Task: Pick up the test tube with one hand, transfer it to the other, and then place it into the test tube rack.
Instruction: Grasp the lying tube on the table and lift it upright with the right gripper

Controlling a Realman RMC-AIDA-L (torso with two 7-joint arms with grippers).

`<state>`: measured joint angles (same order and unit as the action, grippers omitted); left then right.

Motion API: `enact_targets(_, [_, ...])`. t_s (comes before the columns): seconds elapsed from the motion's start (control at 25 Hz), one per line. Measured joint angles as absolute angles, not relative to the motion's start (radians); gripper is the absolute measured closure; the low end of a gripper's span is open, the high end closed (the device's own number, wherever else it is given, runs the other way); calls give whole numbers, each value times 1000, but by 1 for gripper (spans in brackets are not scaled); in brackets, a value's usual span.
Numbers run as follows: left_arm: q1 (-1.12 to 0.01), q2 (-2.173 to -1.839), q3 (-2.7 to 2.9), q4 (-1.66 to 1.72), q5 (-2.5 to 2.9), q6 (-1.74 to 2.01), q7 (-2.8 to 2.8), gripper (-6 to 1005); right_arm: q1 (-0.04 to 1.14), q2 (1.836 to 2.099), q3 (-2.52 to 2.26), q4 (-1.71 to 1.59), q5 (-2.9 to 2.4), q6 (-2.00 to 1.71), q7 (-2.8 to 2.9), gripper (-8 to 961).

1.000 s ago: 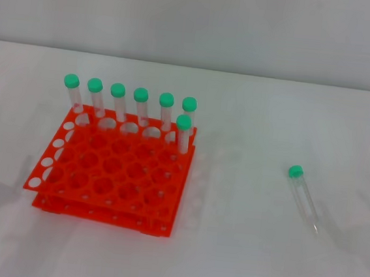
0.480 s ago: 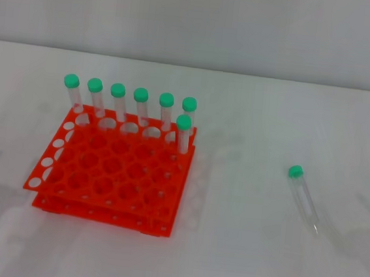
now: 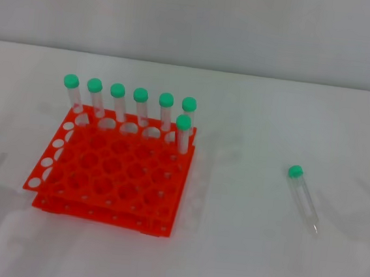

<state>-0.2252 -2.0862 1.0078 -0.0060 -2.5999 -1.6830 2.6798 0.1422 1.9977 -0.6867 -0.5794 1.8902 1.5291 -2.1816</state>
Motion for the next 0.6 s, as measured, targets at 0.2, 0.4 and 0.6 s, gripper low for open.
enact_targets(0.2, [-230,-2085,1008,2,-2566,-1698,2674,243,153,1997,-689,-943,1627,1516,-1734,96])
enact_targets(0.4, [-235,-2083,1008,4,-2566,-1698,2673,244,187,2002,-776,-1233,1391,1510,-1354,95])
enact_targets(0.6, [-239,-2082,1006,8,-2569,-1701,2673,245,224,2004,-956,-1516,1132,1493,-963,95])
